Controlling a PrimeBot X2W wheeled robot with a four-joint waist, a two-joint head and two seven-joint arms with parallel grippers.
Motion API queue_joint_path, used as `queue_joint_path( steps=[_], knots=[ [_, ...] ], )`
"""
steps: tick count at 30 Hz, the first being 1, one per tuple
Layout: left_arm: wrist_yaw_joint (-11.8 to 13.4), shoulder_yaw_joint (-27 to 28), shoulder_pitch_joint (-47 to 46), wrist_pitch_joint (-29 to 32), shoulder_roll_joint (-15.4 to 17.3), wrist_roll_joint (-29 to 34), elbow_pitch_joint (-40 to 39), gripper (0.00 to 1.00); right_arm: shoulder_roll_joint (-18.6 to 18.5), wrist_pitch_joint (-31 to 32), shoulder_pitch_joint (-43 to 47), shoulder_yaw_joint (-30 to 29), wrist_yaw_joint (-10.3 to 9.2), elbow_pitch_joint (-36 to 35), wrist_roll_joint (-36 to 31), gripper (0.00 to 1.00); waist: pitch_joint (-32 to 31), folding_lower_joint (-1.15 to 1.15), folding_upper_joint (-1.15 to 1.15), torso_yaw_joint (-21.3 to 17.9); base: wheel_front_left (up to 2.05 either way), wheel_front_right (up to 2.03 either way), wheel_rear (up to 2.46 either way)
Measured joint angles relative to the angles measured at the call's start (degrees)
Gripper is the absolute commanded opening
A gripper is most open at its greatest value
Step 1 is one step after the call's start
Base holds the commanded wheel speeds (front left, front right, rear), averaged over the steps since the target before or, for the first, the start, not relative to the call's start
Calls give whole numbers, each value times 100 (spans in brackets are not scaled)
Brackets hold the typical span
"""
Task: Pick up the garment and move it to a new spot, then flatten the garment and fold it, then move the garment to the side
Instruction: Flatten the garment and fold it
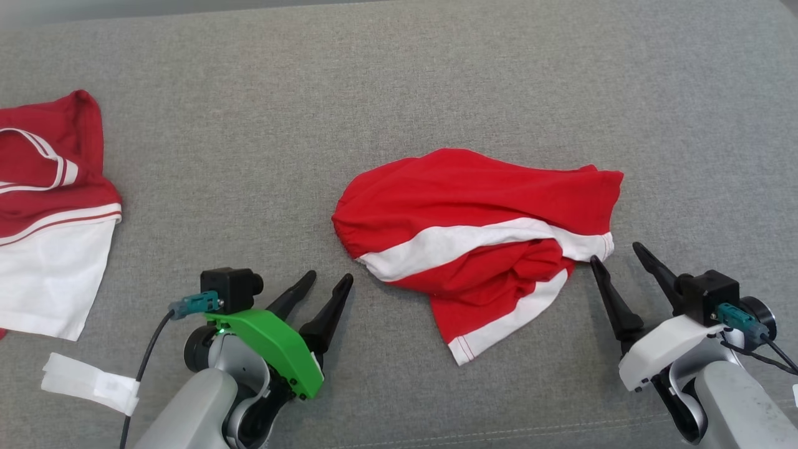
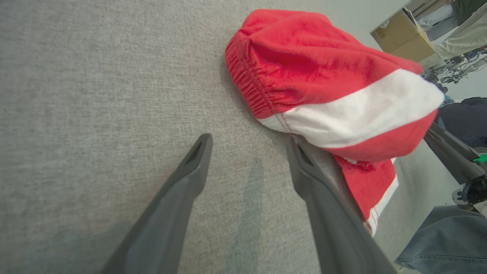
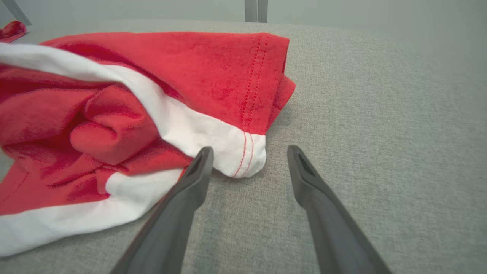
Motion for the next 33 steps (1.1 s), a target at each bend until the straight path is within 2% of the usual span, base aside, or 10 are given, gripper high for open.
queue_joint_path(
  steps=[15, 19, 24, 27, 29, 30, 33],
  knots=[
    [-29, 66, 35, 59, 285, -59, -302, 100, -90, 0, -341, 229, 0, 620, 253, 100, 73, 0, 0, 145, 0, 0, 0],
    [-30, 67, 51, 101, 287, -108, -388, 100, -94, 0, -419, 298, 0, 678, 298, 92, 82, 0, 0, 168, 0, 0, 0],
    [-30, 86, 88, 101, 311, -152, -412, 100, -94, 0, -437, 401, 0, 701, 302, 70, 85, 0, 0, 191, 0, 0, 0],
    [-30, 87, 178, 103, 332, -153, -420, 100, -107, 0, -465, 417, 0, 698, 303, 73, 85, 0, 0, 197, 0, 0, 0],
    [-30, 87, 201, 109, 345, -159, -438, 100, -145, 0, -498, 427, 0, 671, 303, 87, 82, 0, 0, 199, 0, 0, 0],
    [-30, 88, 201, 109, 349, -162, -450, 100, -157, 0, -503, 427, 0, 655, 303, 89, 80, 0, 0, 198, 0, 0, 0],
    [-27, 96, 203, 109, 376, -199, -481, 100, -194, 0, -503, 448, 0, 594, 303, 82, 78, 0, 0, 188, 0, 0, 0]
  ],
)
